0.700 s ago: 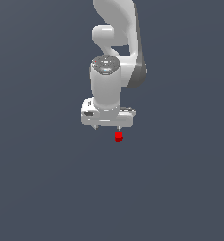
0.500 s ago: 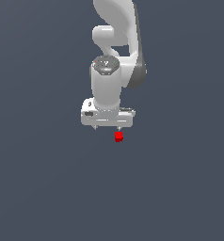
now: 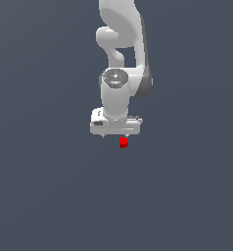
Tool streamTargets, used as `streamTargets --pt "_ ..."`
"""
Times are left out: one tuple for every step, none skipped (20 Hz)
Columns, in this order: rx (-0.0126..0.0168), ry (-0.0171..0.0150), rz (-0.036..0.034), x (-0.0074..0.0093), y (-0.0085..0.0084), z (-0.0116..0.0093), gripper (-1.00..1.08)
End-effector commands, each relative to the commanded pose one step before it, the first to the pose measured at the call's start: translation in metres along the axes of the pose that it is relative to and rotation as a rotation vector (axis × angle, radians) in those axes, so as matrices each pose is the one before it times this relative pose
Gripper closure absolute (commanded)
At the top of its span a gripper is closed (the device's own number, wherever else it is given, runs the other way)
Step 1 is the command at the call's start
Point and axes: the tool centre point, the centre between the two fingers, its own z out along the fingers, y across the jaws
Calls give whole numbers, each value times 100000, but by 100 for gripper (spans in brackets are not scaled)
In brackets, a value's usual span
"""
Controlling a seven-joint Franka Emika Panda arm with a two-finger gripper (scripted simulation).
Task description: Pick up the red cube and move it to a goal position.
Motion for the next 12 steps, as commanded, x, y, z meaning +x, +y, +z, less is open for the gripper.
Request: streamTargets --pt "250 27 -1942 -572 -699 1694 -92" --pt "115 54 -907 -250 -323 790 -92" --pt "124 58 -974 -266 -347 849 -92" --pt "128 61 -1012 -273 -359 885 -92" --pt "120 58 -965 -256 -343 844 -92" --pt "111 54 -905 -236 -320 796 -92" --pt "102 50 -849 -218 -301 747 -92" --pt "94 47 -789 -200 -279 697 -92" --pt "86 43 -728 -183 -256 645 -92" --pt "77 39 -667 -165 -235 593 -92" --pt "68 36 -609 -147 -214 541 -92" --pt "58 32 -544 -129 -190 488 -92"
